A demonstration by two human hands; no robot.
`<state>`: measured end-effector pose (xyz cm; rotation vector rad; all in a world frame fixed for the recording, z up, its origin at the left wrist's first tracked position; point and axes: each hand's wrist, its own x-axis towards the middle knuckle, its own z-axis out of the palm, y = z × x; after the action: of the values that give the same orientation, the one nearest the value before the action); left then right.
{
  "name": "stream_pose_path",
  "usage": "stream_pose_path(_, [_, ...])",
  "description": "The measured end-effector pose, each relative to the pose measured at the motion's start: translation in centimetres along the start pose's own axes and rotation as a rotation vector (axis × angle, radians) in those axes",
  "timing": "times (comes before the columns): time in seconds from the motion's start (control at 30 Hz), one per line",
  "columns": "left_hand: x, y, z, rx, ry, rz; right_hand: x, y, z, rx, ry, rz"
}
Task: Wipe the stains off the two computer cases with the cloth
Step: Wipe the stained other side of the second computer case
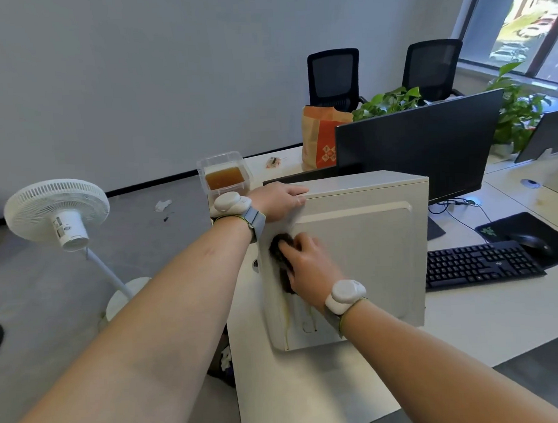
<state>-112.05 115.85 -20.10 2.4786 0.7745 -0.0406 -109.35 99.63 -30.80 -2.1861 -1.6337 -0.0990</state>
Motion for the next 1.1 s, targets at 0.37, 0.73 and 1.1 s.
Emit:
stream_pose_path(0.37, [-0.5,1.1,0.7,-0.083,0.11,-0.099,-2.1,7.6,-1.7,0.067,0.102,-0.115])
stream_pose_path(0.73, [-1.6,1.6,0.8,0.037,0.141,-0.068,-2.7,6.4,-1.4,0.089,0.154,-0.13])
stream_pose_path(1.1, [-1.0,0.3,0.3,0.155,0.112,0.008,-2.1,3.7,-3.3,0.048,0.265,-0.01])
